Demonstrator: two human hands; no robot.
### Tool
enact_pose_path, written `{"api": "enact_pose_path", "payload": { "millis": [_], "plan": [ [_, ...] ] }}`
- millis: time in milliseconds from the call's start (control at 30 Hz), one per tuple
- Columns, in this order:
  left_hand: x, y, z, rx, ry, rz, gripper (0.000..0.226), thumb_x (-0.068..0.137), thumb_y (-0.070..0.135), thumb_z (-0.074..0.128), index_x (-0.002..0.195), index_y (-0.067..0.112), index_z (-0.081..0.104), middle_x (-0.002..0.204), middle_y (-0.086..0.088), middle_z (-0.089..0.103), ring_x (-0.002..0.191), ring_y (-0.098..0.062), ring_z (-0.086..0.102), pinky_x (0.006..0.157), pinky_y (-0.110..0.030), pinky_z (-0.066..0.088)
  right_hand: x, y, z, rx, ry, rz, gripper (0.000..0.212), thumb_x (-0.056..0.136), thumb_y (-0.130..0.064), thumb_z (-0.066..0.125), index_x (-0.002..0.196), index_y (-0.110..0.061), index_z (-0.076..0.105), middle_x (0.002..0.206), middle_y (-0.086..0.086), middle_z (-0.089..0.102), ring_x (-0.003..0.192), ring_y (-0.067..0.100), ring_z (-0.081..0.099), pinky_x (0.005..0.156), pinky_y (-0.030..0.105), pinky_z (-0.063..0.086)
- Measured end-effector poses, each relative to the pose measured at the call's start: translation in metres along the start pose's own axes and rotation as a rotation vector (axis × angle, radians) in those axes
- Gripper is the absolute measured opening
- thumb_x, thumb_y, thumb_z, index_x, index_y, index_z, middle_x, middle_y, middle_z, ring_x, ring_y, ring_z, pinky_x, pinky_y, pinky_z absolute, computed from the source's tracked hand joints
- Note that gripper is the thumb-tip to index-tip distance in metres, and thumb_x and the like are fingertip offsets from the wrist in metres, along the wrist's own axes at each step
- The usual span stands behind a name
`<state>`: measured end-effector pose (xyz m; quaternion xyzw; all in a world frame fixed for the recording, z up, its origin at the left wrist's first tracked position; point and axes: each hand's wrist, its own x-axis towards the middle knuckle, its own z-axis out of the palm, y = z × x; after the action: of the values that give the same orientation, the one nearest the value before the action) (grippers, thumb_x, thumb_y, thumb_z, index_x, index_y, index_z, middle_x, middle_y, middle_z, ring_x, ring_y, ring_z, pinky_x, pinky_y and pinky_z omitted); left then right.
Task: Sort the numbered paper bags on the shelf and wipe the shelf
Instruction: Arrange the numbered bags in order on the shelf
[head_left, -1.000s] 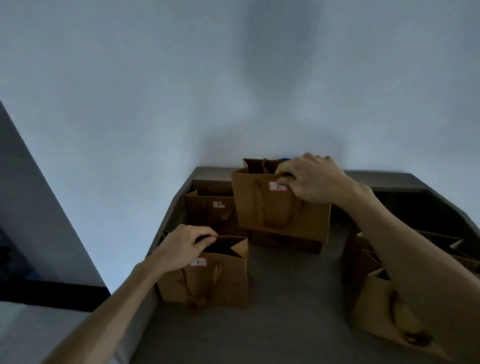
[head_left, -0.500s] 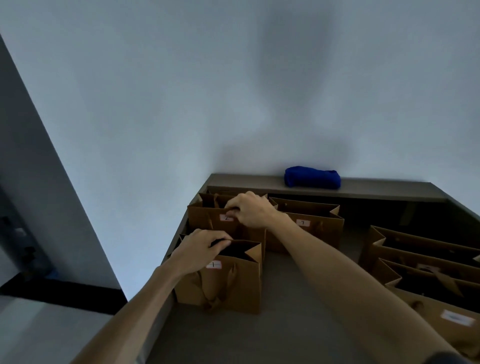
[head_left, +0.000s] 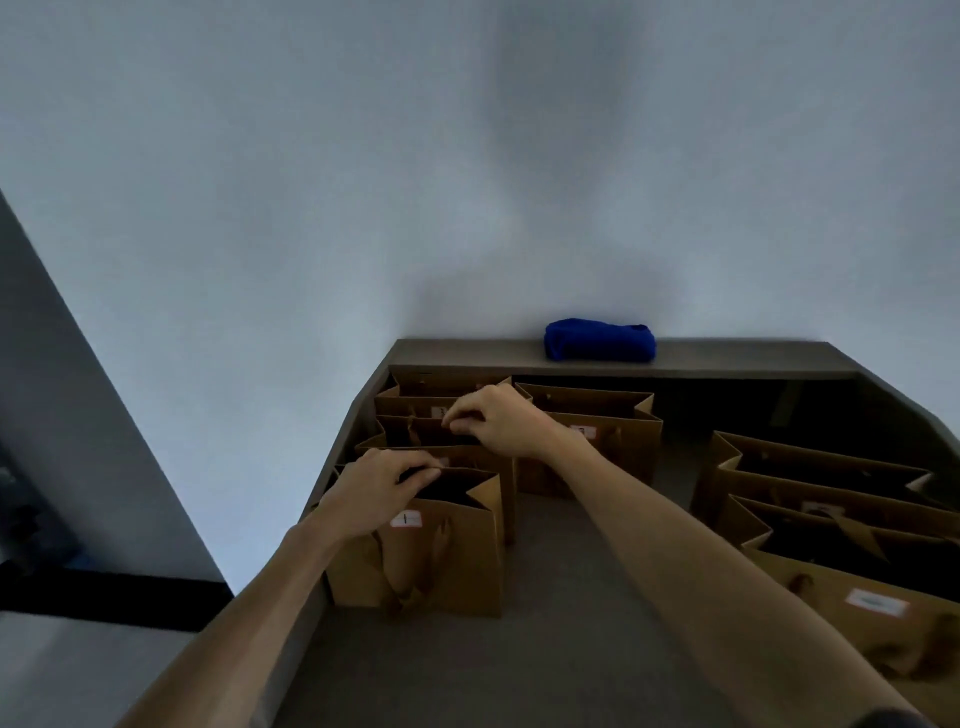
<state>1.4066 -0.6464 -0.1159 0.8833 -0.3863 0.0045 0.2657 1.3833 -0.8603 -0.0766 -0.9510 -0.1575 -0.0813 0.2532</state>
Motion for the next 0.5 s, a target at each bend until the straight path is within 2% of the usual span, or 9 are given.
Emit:
{"api": "enact_pose_path", "payload": {
  "millis": [67,133,200,367,433,500],
  "plan": [
    [0.0,-0.001,0.001,-0.01,0.009,-0.007,0.023,0.096,0.03,0.052,0.115,0.031,0.066,0.109,0.02,0.067,0.09,0.002,0.063,0.083,-0.027,0.055,-0.02,-0.001,-0.016,0.036,0.084,-0.023,0.023,0.099,-0.017,0.053,0.117,-0.018,0.066,0.115,-0.003,0.067,0.096,-0.002,0.06,0.09,0.025,0.052],
    [-0.001,0.0,0.001,-0.018,0.026,-0.006,0.022,0.096,0.028,0.053,0.113,0.032,0.066,0.109,0.022,0.066,0.096,0.007,0.061,0.086,-0.021,0.053,-0.049,-0.001,-0.034,0.068,0.18,-0.03,0.021,0.098,-0.018,0.055,0.116,-0.019,0.067,0.111,-0.006,0.068,0.096,-0.003,0.061,0.087,0.018,0.051],
    [0.0,0.002,0.0,-0.025,0.038,0.021,0.021,0.095,0.025,0.056,0.111,0.033,0.066,0.108,0.022,0.067,0.097,0.01,0.06,0.083,-0.016,0.049,-0.083,0.002,-0.05,0.05,0.242,-0.028,0.021,0.098,-0.019,0.056,0.115,-0.02,0.067,0.11,-0.009,0.068,0.1,-0.004,0.061,0.089,0.013,0.049],
    [0.01,0.02,-0.006,-0.033,0.022,0.073,0.018,0.092,0.025,0.058,0.103,0.037,0.066,0.101,0.025,0.065,0.095,0.012,0.058,0.076,-0.012,0.042,-0.163,0.024,-0.089,-0.044,0.273,0.094,0.019,0.096,-0.021,0.06,0.113,-0.024,0.069,0.104,-0.018,0.067,0.099,-0.006,0.062,0.088,0.011,0.049],
    [0.018,0.031,-0.01,-0.046,0.04,0.107,0.018,0.091,0.025,0.059,0.103,0.035,0.068,0.1,0.026,0.065,0.096,0.017,0.056,0.073,-0.013,0.043,-0.193,0.034,-0.105,-0.082,0.294,0.163,0.019,0.095,-0.02,0.06,0.112,-0.023,0.069,0.101,-0.016,0.068,0.096,-0.006,0.063,0.085,0.011,0.049],
    [0.029,0.047,-0.01,-0.094,0.06,0.137,0.018,0.091,0.021,0.059,0.102,0.031,0.07,0.099,0.021,0.067,0.094,0.014,0.059,0.07,-0.014,0.047,-0.221,0.048,-0.121,-0.097,0.313,0.268,0.019,0.095,-0.019,0.06,0.111,-0.022,0.07,0.099,-0.015,0.069,0.093,-0.006,0.064,0.081,0.012,0.05]
  ]
}}
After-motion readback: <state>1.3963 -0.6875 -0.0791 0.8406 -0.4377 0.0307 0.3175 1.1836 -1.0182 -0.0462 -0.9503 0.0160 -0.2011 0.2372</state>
